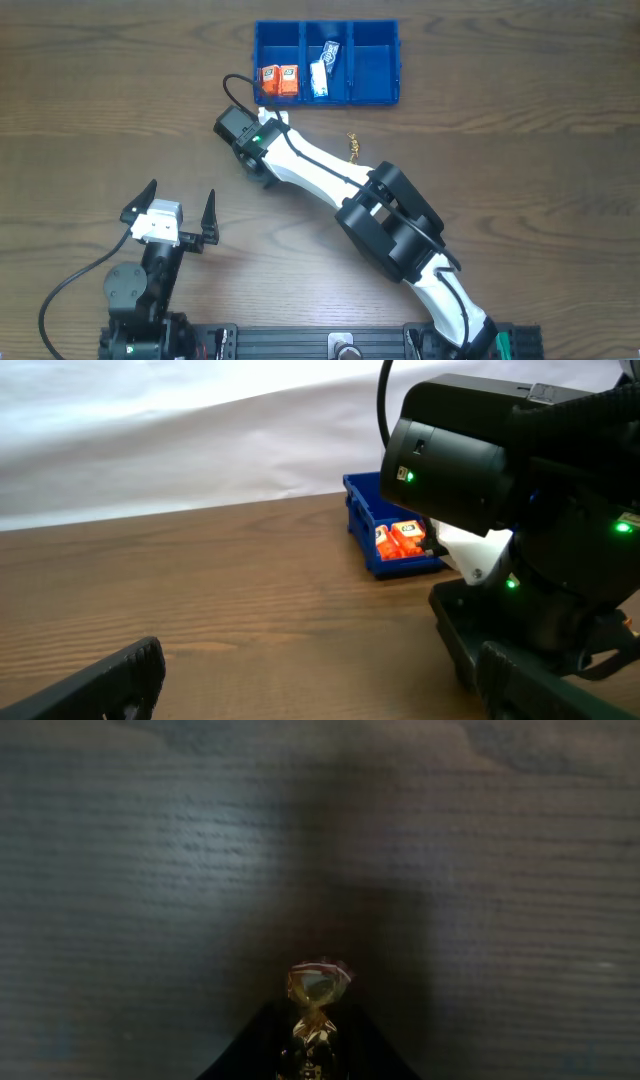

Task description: Sort Candies Into Trays

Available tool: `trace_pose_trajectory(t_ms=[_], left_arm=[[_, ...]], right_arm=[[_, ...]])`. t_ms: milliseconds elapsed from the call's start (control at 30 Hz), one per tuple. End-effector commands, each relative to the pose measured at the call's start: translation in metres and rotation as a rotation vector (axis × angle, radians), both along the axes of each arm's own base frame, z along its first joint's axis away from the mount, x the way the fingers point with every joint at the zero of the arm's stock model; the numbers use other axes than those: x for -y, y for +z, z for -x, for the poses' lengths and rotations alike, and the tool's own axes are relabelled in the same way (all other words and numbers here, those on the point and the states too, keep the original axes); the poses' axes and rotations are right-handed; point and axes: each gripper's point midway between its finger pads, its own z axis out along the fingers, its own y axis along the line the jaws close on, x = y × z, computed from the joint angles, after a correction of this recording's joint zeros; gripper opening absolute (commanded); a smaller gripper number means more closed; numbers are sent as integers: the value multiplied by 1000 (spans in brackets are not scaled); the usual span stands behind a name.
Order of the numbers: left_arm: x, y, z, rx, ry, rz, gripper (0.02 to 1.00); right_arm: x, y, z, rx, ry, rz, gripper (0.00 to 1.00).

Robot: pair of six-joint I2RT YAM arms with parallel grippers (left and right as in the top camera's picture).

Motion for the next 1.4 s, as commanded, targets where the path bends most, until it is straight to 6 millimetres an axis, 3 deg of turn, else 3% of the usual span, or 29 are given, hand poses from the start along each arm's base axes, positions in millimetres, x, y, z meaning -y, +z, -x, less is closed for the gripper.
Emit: trace_pose_trajectory(t_ms=[33,167,333,433,567,733,900,1100,1400], left_arm=[[4,-18,1,-48,-21,-9,996],[4,-18,1,-48,-22,-9,996],[4,-18,1,-48,-22,-9,993],[4,-18,1,-48,-22,-9,996],[4,-18,1,-48,-22,-9,996],[4,-18,1,-48,-22,-9,998],[4,-18,1,-48,-21,-9,998],[4,-18,1,-48,-21,-9,996],[4,-18,1,-48,-22,-9,996]], right_arm=[[12,60,-11,104,4,-12,183],[22,114,-14,198,35,-20,183],[61,177,-26,319,-6,-5,183],[99,203,-44,360,-55,-7,180],[140,218,-76,419,-120,-2,180],[176,212,-109,447,-193,14,183],[197,198,-125,425,-226,16,185],[208,167,-144,385,-211,27,185],[203,127,-161,355,-189,47,185]])
